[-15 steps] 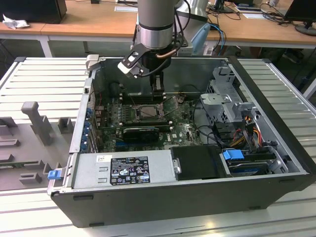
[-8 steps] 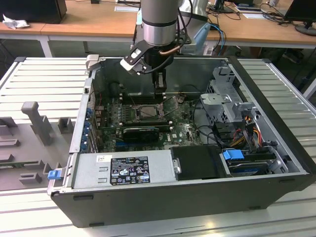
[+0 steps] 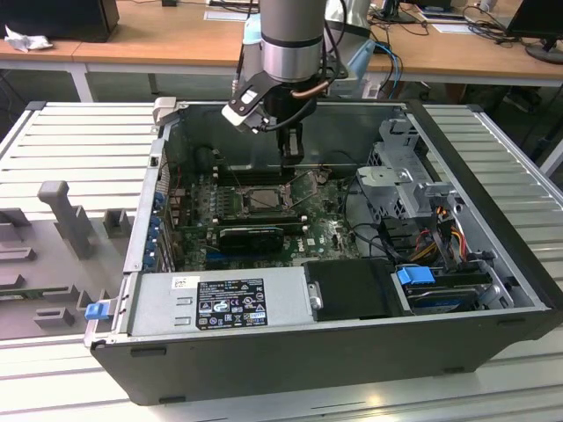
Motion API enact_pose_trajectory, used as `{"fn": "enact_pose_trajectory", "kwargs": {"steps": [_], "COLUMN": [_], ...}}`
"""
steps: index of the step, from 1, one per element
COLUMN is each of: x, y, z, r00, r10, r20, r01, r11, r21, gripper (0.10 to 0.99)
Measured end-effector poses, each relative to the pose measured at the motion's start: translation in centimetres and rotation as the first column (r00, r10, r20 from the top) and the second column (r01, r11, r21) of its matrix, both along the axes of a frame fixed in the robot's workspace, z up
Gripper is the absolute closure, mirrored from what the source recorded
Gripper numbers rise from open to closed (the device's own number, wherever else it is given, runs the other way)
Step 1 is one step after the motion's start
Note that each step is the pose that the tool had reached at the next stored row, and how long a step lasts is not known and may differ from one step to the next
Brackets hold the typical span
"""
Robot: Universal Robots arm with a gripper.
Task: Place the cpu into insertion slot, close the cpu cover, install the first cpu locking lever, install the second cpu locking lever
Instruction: 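Close the cpu cover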
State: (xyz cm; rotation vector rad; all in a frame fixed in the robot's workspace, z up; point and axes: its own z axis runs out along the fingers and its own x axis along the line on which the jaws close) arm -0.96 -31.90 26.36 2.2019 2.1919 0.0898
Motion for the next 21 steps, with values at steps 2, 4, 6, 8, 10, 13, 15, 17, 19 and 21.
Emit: {"fn": "enact_pose_trajectory", "kwargs": {"steps": [2, 4, 6, 8, 10, 13, 15, 17, 19, 21], "x": [0.20, 0.38, 0.60, 0.74, 1.04, 1.50, 1.68, 1.85, 1.98, 2.19], "y": [0.00, 0.00, 0.00, 0.00, 0.00, 0.00, 0.00, 0.00, 0.00, 0.00], "z": [0.00, 0.00, 0.00, 0.00, 0.00, 0.00, 0.00, 0.00, 0.00, 0.00], "r00": [1.0000, 1.0000, 1.0000, 1.0000, 1.0000, 1.0000, 1.0000, 1.0000, 1.0000, 1.0000], "r10": [0.000, 0.000, 0.000, 0.000, 0.000, 0.000, 0.000, 0.000, 0.000, 0.000], "r20": [0.0000, 0.0000, 0.0000, 0.0000, 0.0000, 0.0000, -0.0001, 0.0000, 0.0000, -0.0001], "r01": [0.000, 0.000, 0.000, 0.000, 0.000, 0.000, 0.000, 0.000, 0.000, 0.000], "r11": [1.0000, 1.0000, 1.0000, 1.0000, 1.0000, 1.0000, 1.0000, 1.0000, 1.0000, 1.0000], "r21": [0.000, 0.000, 0.000, 0.000, 0.000, 0.000, 0.000, 0.000, 0.000, 0.000], "gripper": [0.980, 0.980, 0.980, 0.980, 0.980, 0.980, 0.980, 0.980, 0.980, 0.980]}}
